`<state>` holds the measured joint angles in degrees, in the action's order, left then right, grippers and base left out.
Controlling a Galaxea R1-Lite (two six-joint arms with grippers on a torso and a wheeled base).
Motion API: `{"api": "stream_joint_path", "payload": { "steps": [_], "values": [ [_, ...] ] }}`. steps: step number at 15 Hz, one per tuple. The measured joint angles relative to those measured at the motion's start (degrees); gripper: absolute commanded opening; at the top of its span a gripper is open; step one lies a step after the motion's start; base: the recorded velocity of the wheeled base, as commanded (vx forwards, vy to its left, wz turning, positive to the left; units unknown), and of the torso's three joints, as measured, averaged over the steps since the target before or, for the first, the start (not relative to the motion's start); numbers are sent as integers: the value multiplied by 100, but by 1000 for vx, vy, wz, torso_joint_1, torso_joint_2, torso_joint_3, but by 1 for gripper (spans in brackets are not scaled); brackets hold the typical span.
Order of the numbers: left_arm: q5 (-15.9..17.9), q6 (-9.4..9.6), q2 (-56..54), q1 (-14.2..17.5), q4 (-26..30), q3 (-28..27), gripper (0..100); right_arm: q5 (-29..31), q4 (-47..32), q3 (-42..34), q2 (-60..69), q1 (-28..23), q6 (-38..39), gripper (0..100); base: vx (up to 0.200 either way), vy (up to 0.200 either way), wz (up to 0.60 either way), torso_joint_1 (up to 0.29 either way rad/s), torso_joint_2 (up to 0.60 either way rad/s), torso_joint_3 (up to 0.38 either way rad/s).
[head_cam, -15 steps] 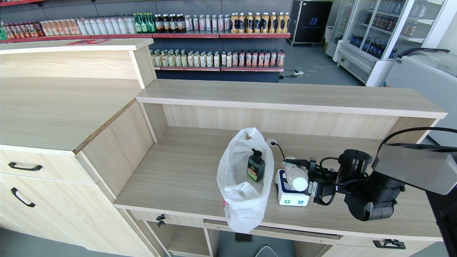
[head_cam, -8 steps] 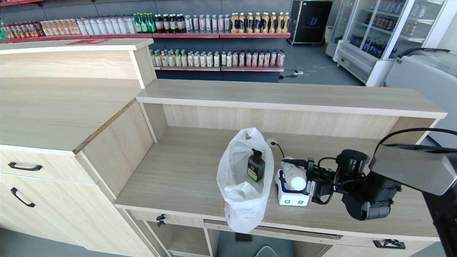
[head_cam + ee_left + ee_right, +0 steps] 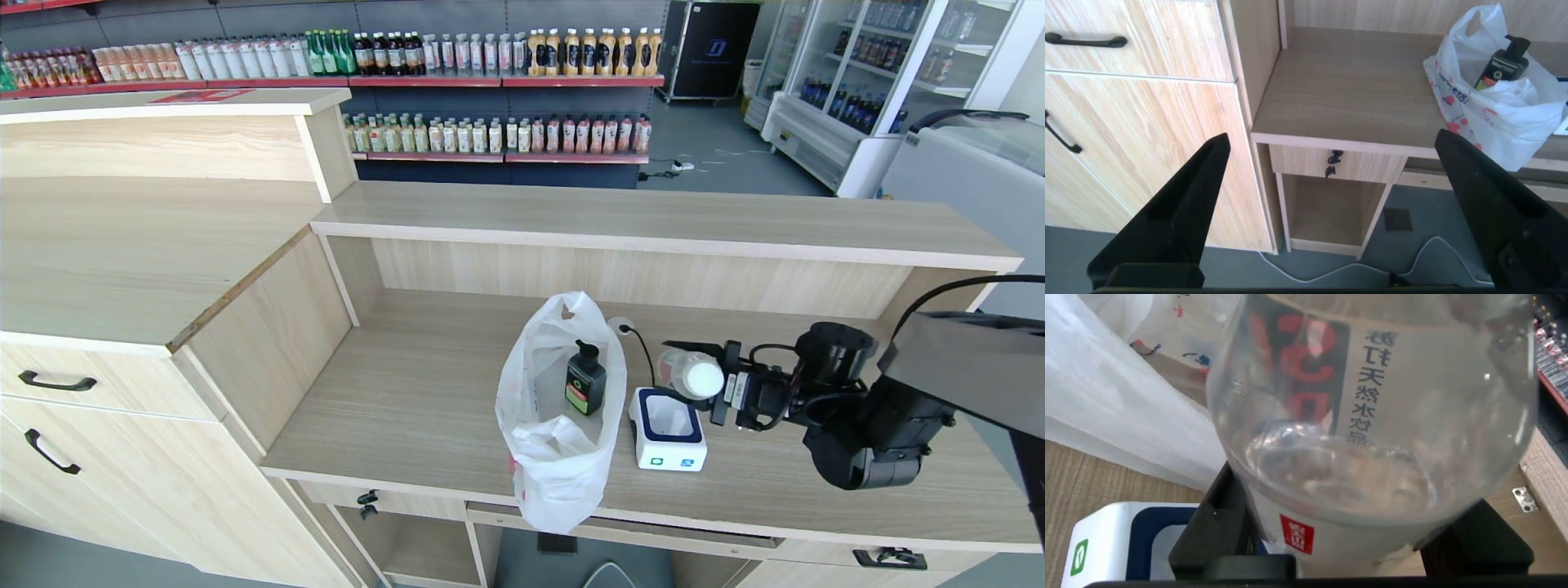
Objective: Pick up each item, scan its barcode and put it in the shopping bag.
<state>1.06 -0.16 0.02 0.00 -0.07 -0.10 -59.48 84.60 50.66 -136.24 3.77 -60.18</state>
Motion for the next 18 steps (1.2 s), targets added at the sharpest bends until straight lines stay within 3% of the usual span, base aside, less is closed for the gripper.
{"api": "stream_joint_path", "payload": {
  "steps": [5, 8, 10, 12, 14, 16, 18],
  "values": [
    [0, 0, 0, 0, 0, 0, 100, 11, -473, -522, 1265, -229, 1264, 0, 0, 0, 0, 0, 0, 0],
    [0, 2, 0, 0, 0, 0, 100, 13, -1883, -919, 2514, -484, 1971, 0, 0, 0, 0, 0, 0, 0],
    [0, 0, 0, 0, 0, 0, 100, 24, -2984, -1092, 3250, -939, 2420, 0, 0, 0, 0, 0, 0, 0],
    [0, 0, 0, 0, 0, 0, 100, 378, -3611, -1158, 3869, -1453, 3249, 0, 0, 0, 0, 0, 0, 0],
    [0, 0, 0, 0, 0, 0, 100, 1241, -3794, -1162, 4304, -1688, 4117, 0, 0, 0, 0, 0, 0, 0],
    [0, 0, 0, 0, 0, 0, 100, 3132, -3838, -1147, 4630, -1653, 5192, 0, 0, 0, 0, 0, 0, 0],
    [0, -2, 0, 0, 0, 0, 100, 4754, -3780, -1332, 4832, -1396, 5461, 0, 0, 0, 0, 0, 0, 0]
  ]
}}
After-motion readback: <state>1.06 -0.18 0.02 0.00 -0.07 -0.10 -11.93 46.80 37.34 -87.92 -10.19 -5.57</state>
